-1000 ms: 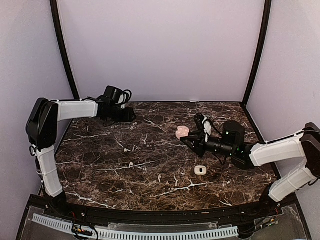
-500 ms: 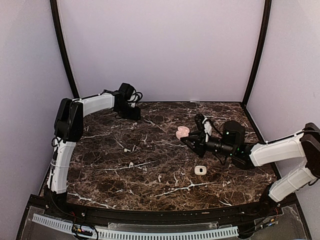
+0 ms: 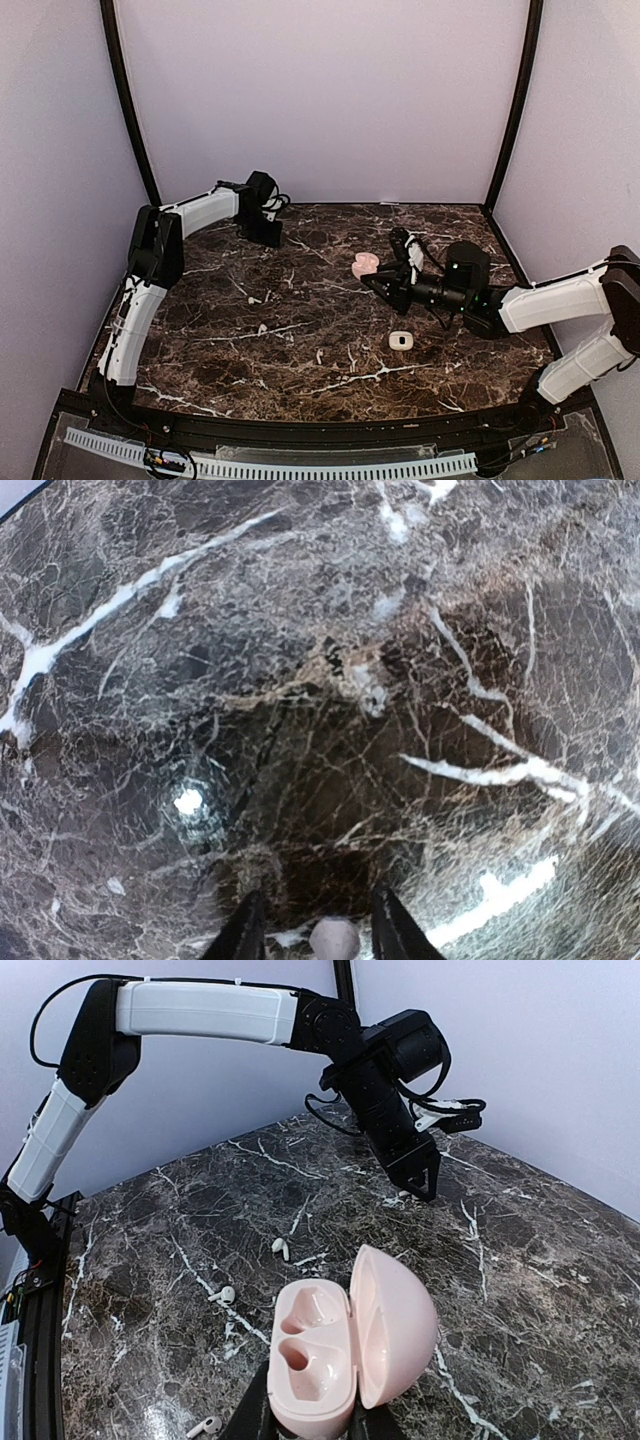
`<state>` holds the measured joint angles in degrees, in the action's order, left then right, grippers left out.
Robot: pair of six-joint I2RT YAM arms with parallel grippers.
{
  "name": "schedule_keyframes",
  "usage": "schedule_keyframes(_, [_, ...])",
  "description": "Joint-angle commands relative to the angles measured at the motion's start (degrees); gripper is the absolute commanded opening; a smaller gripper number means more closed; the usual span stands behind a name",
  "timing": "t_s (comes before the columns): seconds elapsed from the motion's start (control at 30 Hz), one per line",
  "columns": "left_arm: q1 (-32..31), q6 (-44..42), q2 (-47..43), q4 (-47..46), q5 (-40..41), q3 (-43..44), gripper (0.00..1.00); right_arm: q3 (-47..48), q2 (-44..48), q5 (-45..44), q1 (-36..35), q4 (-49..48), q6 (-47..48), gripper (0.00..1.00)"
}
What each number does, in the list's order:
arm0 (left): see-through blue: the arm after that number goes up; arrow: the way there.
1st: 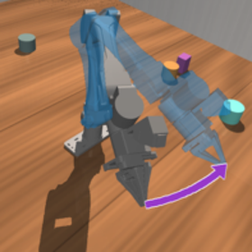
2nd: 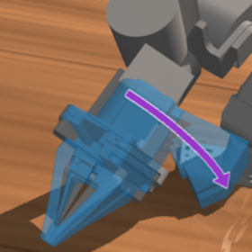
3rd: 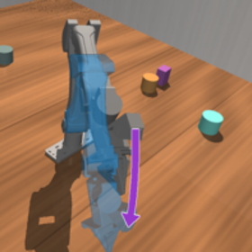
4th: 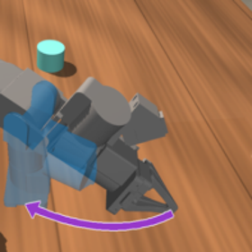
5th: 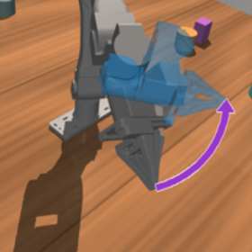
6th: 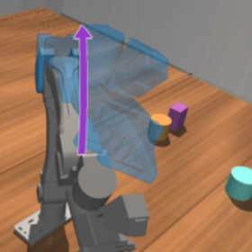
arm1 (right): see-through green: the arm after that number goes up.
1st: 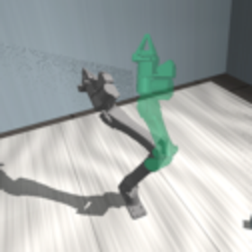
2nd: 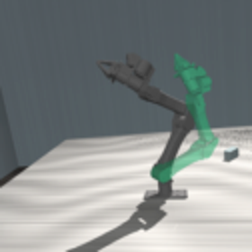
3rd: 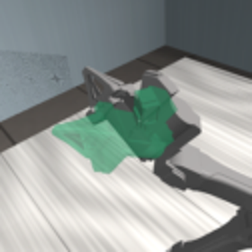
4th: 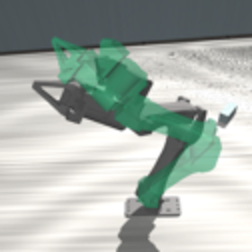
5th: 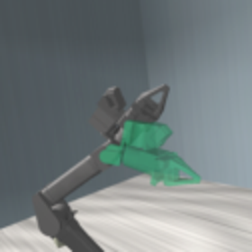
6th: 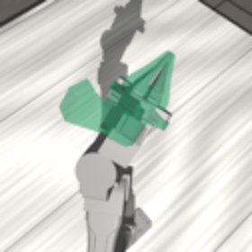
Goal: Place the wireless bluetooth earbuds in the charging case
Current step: Move the left earbud to the center of the board.
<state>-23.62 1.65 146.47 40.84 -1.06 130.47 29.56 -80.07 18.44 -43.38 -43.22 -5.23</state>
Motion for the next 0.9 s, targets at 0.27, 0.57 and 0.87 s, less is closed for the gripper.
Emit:
schedule_keyframes(0.27, [0.41,0.23,-6.85,7.63,2.25,-8.72,0.15,-0.57,0.88,1.36,0.48,-2.42,-0.87,0.0])
schedule_keyframes(0.57, [-0.82,7.06,-27.73,-3.49,2.83,-39.52,0.16,-1.01,2.34,2.03,0.51,-2.73,-1.1,0.0])
schedule_keyframes(0.87, [-1.96,8.7,-33.08,-3.95,4.49,-48.62,0.27,-1.1,3.11,1.95,0.49,-2.15,-1.01,0.0])
